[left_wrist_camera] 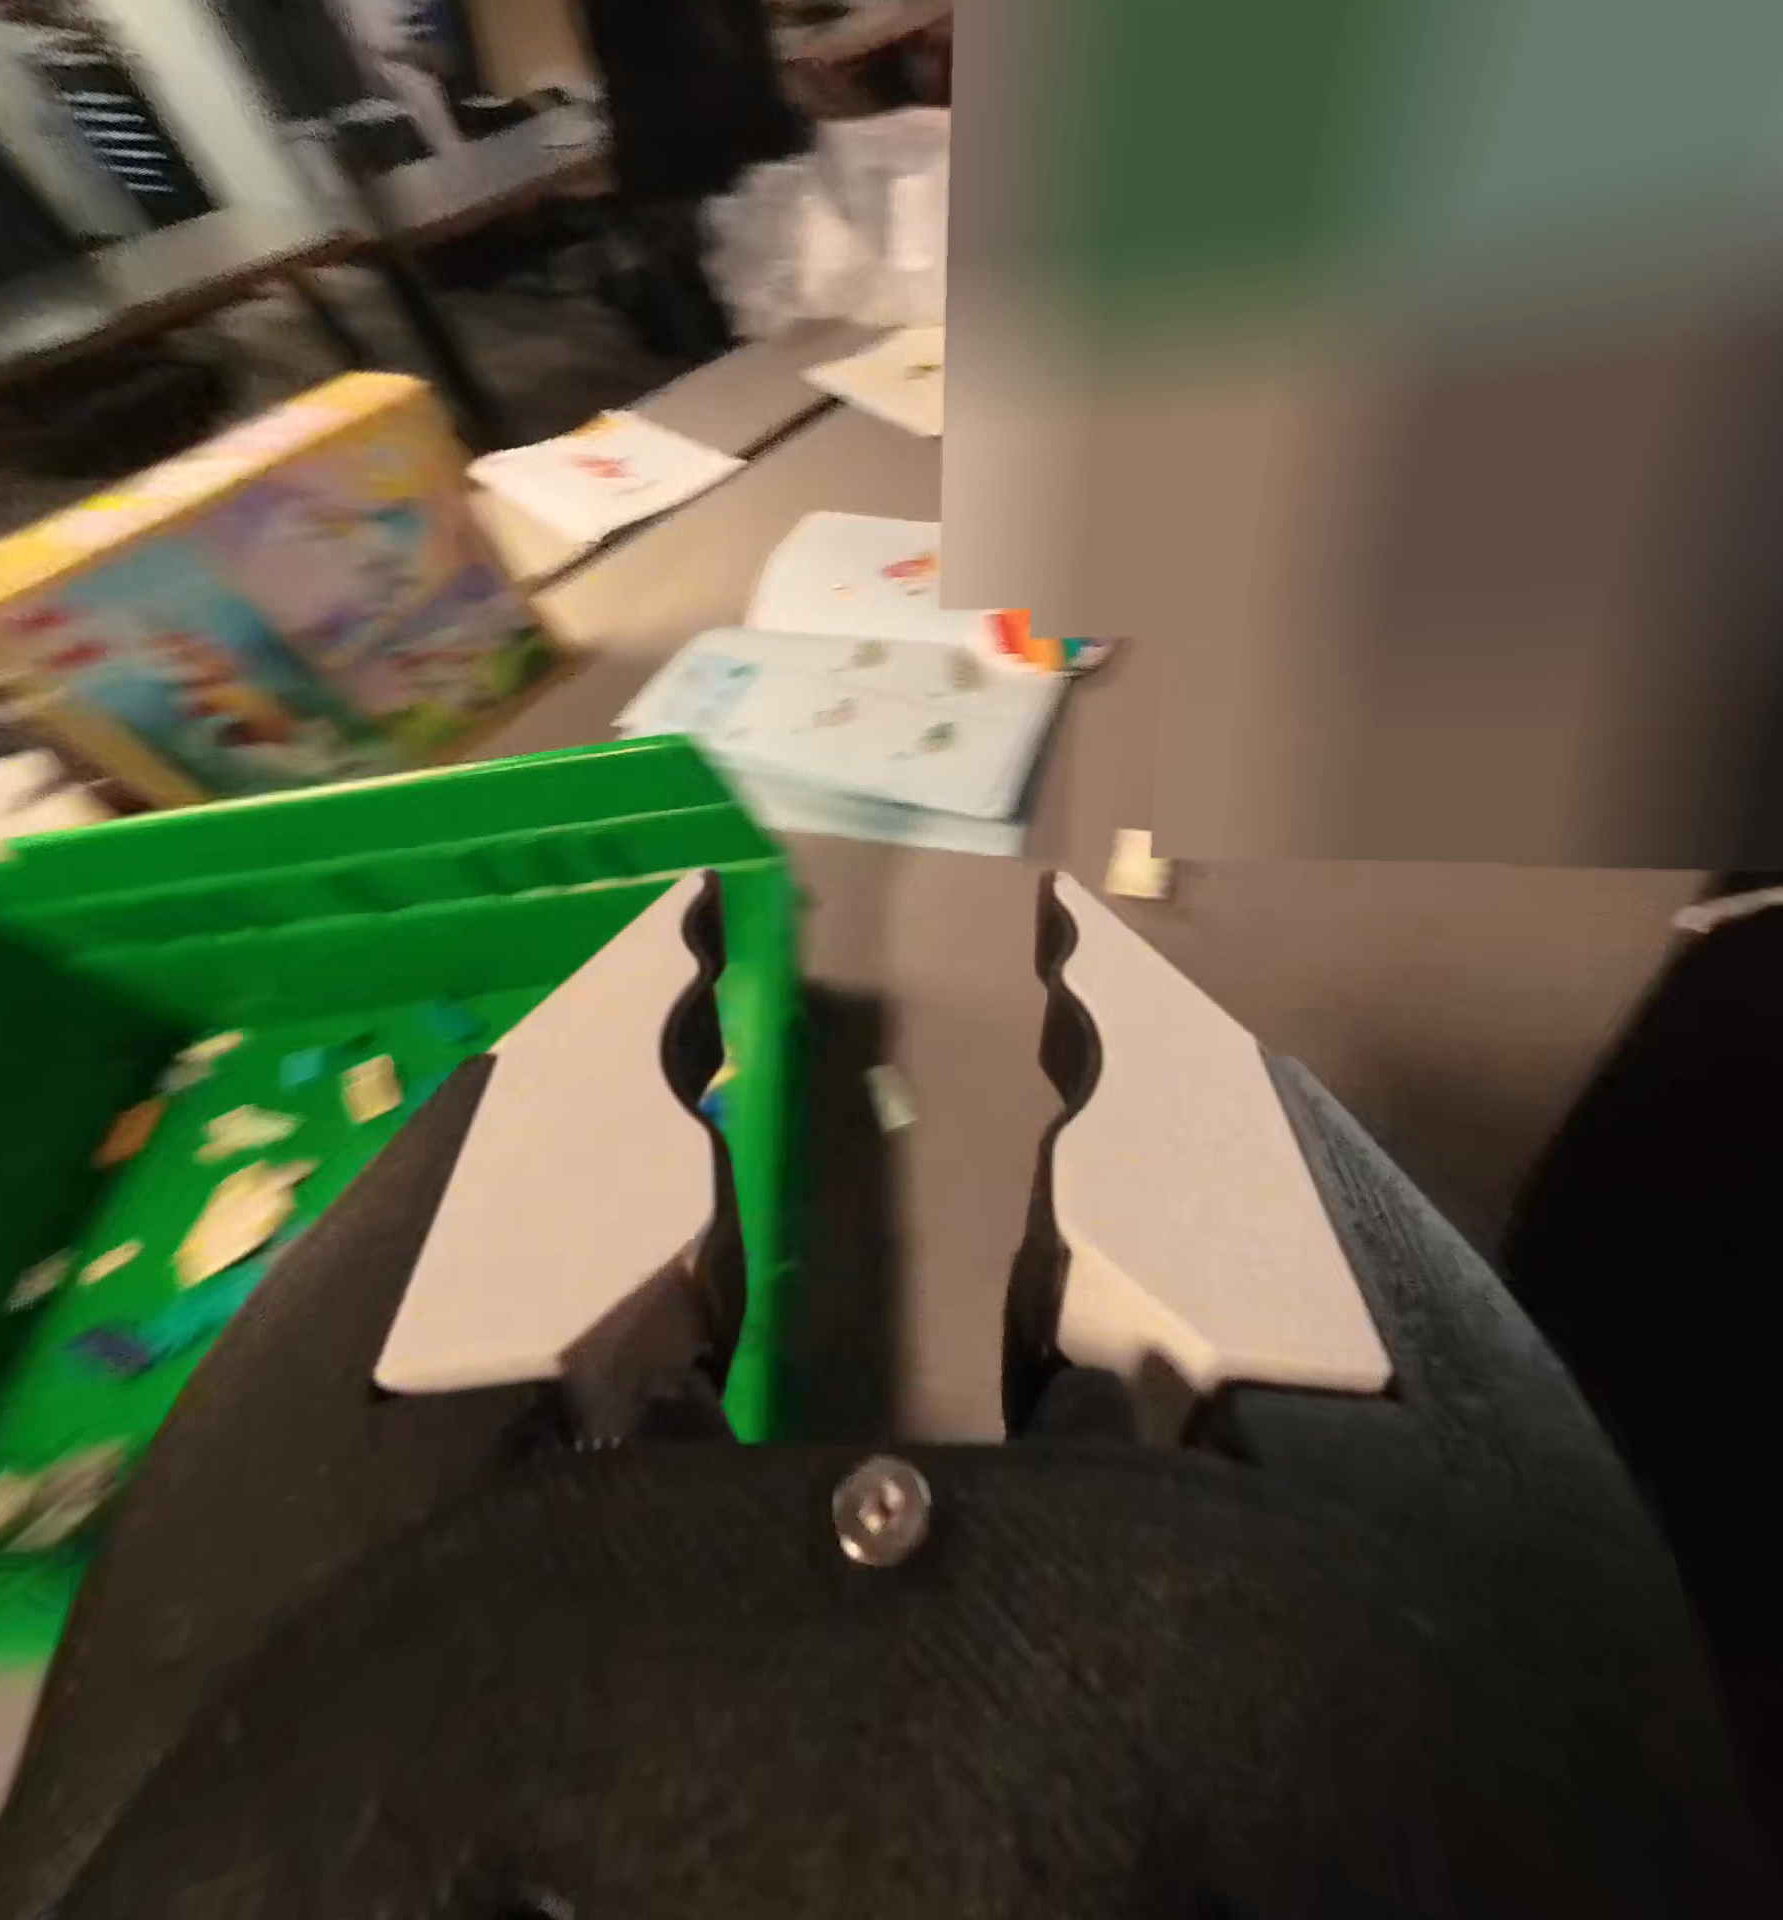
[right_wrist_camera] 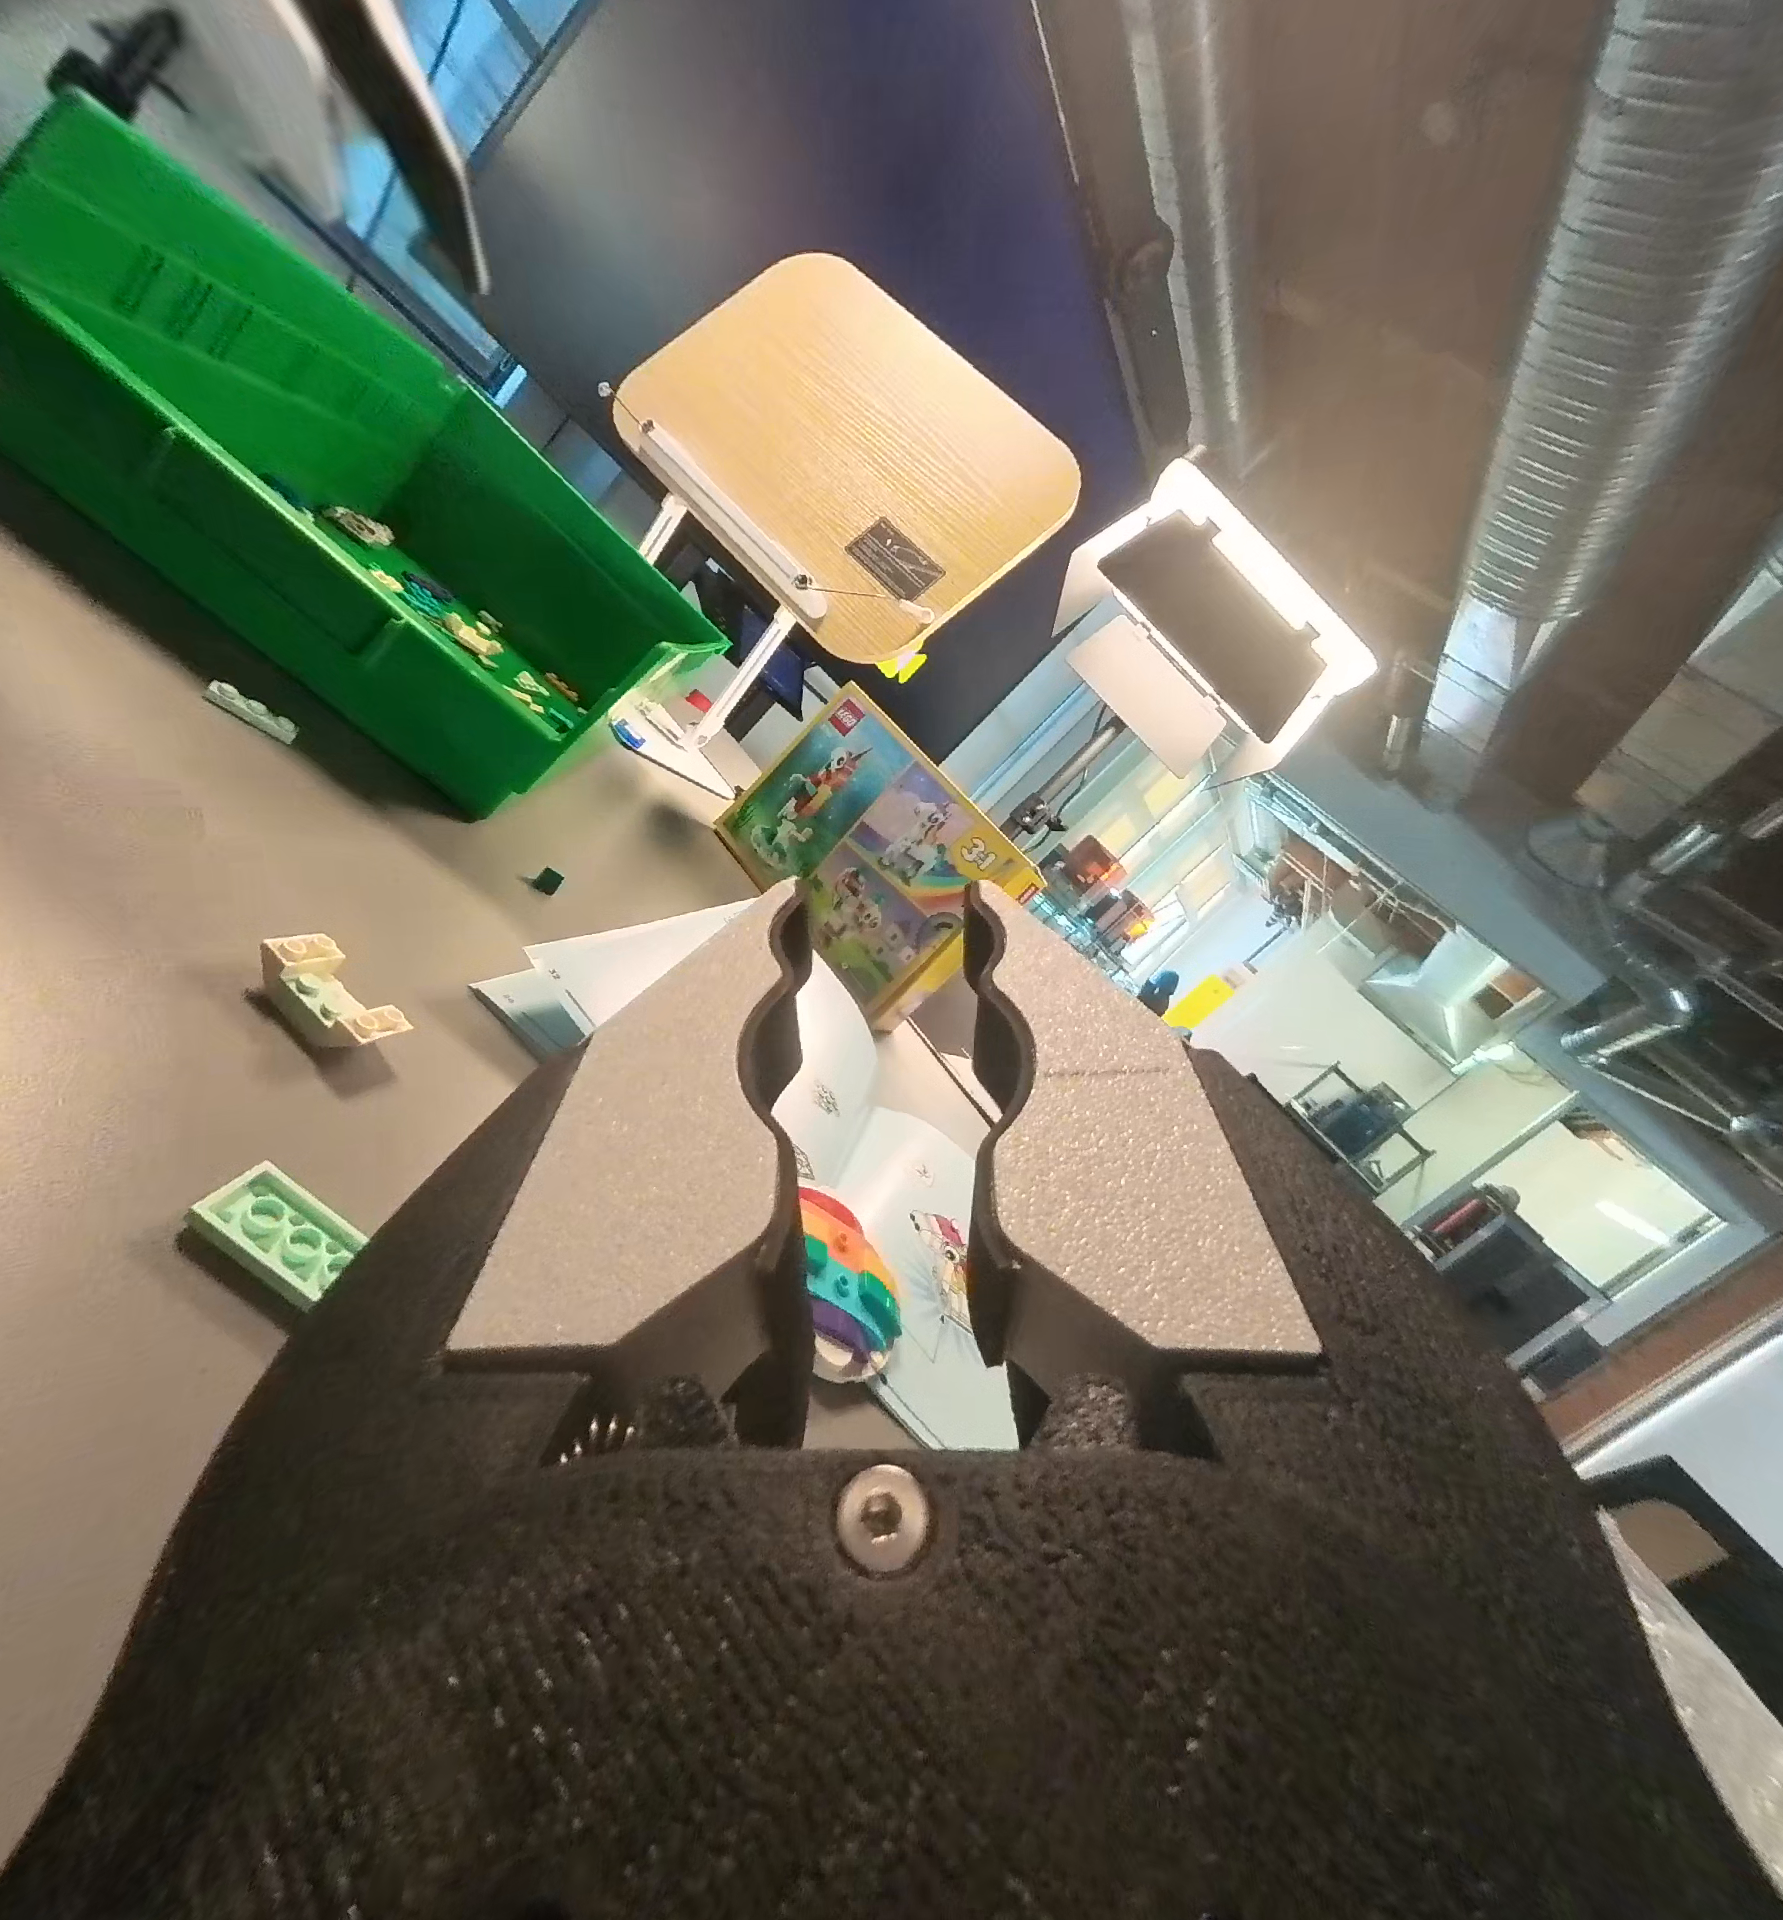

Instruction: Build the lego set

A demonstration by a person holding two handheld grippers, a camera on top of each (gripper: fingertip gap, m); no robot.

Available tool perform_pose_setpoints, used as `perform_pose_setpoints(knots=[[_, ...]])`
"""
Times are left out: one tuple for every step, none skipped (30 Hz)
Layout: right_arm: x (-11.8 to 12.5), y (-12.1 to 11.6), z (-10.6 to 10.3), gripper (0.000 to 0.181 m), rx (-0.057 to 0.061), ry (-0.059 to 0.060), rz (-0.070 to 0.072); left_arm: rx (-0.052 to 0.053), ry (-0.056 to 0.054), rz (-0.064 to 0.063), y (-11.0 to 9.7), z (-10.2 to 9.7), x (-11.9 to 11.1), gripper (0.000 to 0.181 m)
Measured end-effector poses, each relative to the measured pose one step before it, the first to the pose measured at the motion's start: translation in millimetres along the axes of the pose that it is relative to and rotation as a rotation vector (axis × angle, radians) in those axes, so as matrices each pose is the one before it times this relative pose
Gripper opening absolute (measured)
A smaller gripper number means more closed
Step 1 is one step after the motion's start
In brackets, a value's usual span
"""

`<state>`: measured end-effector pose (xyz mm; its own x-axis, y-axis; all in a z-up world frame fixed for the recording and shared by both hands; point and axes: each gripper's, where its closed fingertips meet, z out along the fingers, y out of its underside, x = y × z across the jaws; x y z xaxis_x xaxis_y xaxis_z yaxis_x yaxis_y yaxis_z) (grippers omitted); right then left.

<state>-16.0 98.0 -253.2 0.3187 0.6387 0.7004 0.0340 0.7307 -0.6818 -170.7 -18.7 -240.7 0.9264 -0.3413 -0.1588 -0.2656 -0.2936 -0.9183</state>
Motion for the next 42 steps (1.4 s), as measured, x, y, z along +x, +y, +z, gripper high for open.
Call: perform_pose_setpoints(knots=[[-0.23, 0.60, 0.09, 0.027, -0.0018, -0.0017, -0.0004, 0.0006, -0.0953, -0.0135, -1.75, -12.96, -24.29, 0.058], [-0.41, 0.80, 0.24, 0.027, -0.0029, -0.0017, -0.0021, -0.0108, -0.0947, -0.0186, -0.24, -10.75, -25.95, 0.058], [-0.48, 0.69, 0.33, 0.027, -0.0026, -0.0022, -0.0033, -0.0182, -0.0910, -0.0184, 0.77, -7.78, -26.04, 0.058], [-0.32, 0.65, 0.39, 0.027, -0.0023, -0.0012, -0.0018, -0.0106, -0.0744, -0.0104, -0.03, -4.41, -23.33, 0.058], [-0.27, 0.51, 0.53, 0.027, -0.0023, -0.0018, 0.0023, -0.0107, -0.0555, -0.0032, -0.01, -0.88, -19.73, 0.057], [-0.16, -0.01, 0.36, 0.027, -0.0004, -0.0009, 0.0040, -0.0199, -0.0387, 0.0058, 1.19, 2.63, -16.36, 0.056], [0.11, -0.17, 0.15, 0.027, 0.0002, 0.0007, 0.0013, -0.0367, -0.0200, 0.0153, 3.45, 6.12, -12.86, 0.055], [0.33, 0.27, -0.04, 0.027, -0.0020, 0.0017, -0.0017, -0.0631, 0.0032, 0.0212, 6.78, 9.12, -8.82, 0.049], [0.13, 0.79, 0.08, 0.027, -0.0038, 0.0017, -0.0024, -0.0883, 0.0418, 0.0305, 9.57, 11.69, -2.63, 0.046], [0.03, 1.03, 0.22, 0.027, -0.0045, 0.0005, -0.0001, -0.1005, 0.0686, 0.0471, 10.47, 13.09, 1.62, 0.041], [0.06, 0.86, 0.31, 0.027, -0.0032, 0.0001, 0.0031, -0.0956, 0.0723, 0.0699, 9.34, 13.60, 1.80, 0.037], [-0.01, 0.32, 0.53, 0.026, -0.0008, -0.0009, 0.0051, -0.0848, 0.0475, 0.0815, 7.45, 13.46, -2.21, 0.035], [-0.22, 0.36, 0.54, 0.026, -0.0002, -0.0019, 0.0040, -0.0824, 0.0271, 0.0790, 7.18, 12.93, -5.61, 0.032], [-0.44, 0.40, 0.51, 0.026, -0.0011, -0.0019, -0.0004, -0.0809, 0.0455, 0.0743, 6.96, 12.36, -2.74, 0.033], [-0.53, 0.59, 0.43, 0.026, -0.0020, -0.0020, -0.0045, -0.0646, 0.0376, 0.0545, 4.21, 11.15, -3.31, 0.033], [-0.61, 0.55, 0.28, 0.026, -0.0028, -0.0018, -0.0068, -0.0519, 0.0236, 0.0357, 1.99, 10.27, -5.14, 0.034], [-0.64, 0.52, 0.09, 0.026, -0.0032, -0.0013, -0.0077, -0.0526, 0.0326, 0.0363, 2.42, 9.38, -3.00, 0.033], [-0.42, 0.56, -0.14, 0.026, -0.0029, -0.0009, -0.0077, -0.0485, 0.0221, 0.0391, 2.47, 8.74, -3.87, 0.033], [-0.24, 0.29, -0.38, 0.026, -0.0023, -0.0002, -0.0066, -0.0370, -0.0055, 0.0406, 0.89, 8.05, -6.63, 0.033], [0.04, 0.16, -0.31, 0.026, -0.0012, 0.0006, -0.0047, -0.0500, 0.0078, 0.0570, 4.01, 7.66, -3.06, 0.032], [0.19, 0.05, -0.27, 0.025, -0.0008, 0.0003, -0.0021, -0.0574, 0.0140, 0.0527, 6.37, 7.40, -1.41, 0.031], [0.14, 0.15, -0.10, 0.025, -0.0005, 0.0000, -0.0007, -0.0482, 0.0126, 0.0308, 5.44, 6.87, -1.65, 0.031], [0.05, 0.03, -0.11, 0.025, -0.0002, -0.0004, -0.0011, -0.0329, 0.0234, 0.0124, 3.78, 5.85, -0.28, 0.031], [-0.11, -0.05, -0.02, 0.025, 0.0003, -0.0006, -0.0015, -0.0114, 0.0261, -0.0008, 1.30, 4.48, 0.14, 0.030], [-0.36, -0.15, -0.08, 0.025, 0.0006, -0.0025, -0.0002, 0.0051, 0.0297, -0.0054, -0.77, 2.77, 0.94, 0.030], [-0.83, 0.08, 0.07, 0.025, -0.0002, -0.0046, 0.0011, 0.0117, 0.0237, -0.0040, -1.58, 1.71, 0.61, 0.027], [-0.78, 0.17, 0.20, 0.025, -0.0009, -0.0044, 0.0000, 0.0093, 0.0192, -0.0011, -1.07, 1.26, 0.71, 0.025], [-0.57, -0.05, 0.07, 0.025, 0.0001, -0.0021, -0.0026, 0.0007, 0.0104, -0.0002, 0.07, 1.18, -0.10, 0.025], [-0.55, -0.35, 0.14, 0.025, 0.0012, -0.0021, -0.0028, -0.0152, 0.0037, 0.0023, 2.05, 1.35, -0.57, 0.023], [-0.58, -0.31, 0.03, 0.025, 0.0010, -0.0019, -0.0015, -0.0229, 0.0026, 0.0060, 2.97, 1.60, -0.20, 0.021], [-0.07, -0.51, -0.04, 0.025, 0.0015, 0.0010, -0.0026, -0.0186, 0.0046, 0.0067, 2.09, 1.94, 0.25, 0.021], [0.20, -0.73, -0.19, 0.025, 0.0021, 0.0023, -0.0027, -0.0120, 0.0132, 0.0036, 1.03, 2.01, 1.32, 0.021], [0.47, -0.66, -0.18, 0.025, 0.0019, 0.0024, -0.0003, -0.0064, 0.0145, -0.0014, 0.34, 1.76, 1.34, 0.021], [0.54, -0.56, -0.26, 0.026, 0.0017, 0.0028, 0.0010, 0.0018, 0.0074, -0.0030, -0.56, -0.03, -0.11, 0.021], [0.70, -0.28, -0.18, 0.026, 0.0008, 0.0029, 0.0001, 0.0101, 0.0005, -0.0018, -1.46, -0.56, -0.74, 0.021], [0.59, -0.01, -0.12, 0.026, -0.0008, 0.0026, -0.0007, 0.0149, 0.0079, 0.0007, -2.25, -0.10, 0.76, 0.022], [0.38, 0.06, -0.14, 0.026, -0.0008, 0.0014, -0.0010, 0.0035, 0.0052, -0.0006, -0.54, 0.16, 0.26, 0.021], [0.06, 0.02, -0.16, 0.026, -0.0006, 0.0003, -0.0006, 0.0006, 0.0019, -0.0026, 0.08, 0.00, -0.11, 0.021], [-0.18, 0.00, -0.06, 0.026, -0.0005, -0.0010, -0.0002, 0.0015, 0.0014, 0.0000, 0.00, 0.14, 0.13, 0.021], [-0.45, -0.24, -0.07, 0.026, 0.0001, -0.0022, -0.0005, 0.0029, 0.0003, 0.0049, -0.03, 0.03, 0.32, 0.020], [-0.55, -0.36, -0.05, 0.026, 0.0009, -0.0025, -0.0016, 0.0039, -0.0060, 0.0067, -0.22, -0.15, -0.06, 0.021], [-0.57, -0.48, 0.03, 0.026, 0.0012, -0.0022, -0.0021, 0.0038, -0.0082, 0.0048, -0.30, -0.07, -0.30, 0.021]])
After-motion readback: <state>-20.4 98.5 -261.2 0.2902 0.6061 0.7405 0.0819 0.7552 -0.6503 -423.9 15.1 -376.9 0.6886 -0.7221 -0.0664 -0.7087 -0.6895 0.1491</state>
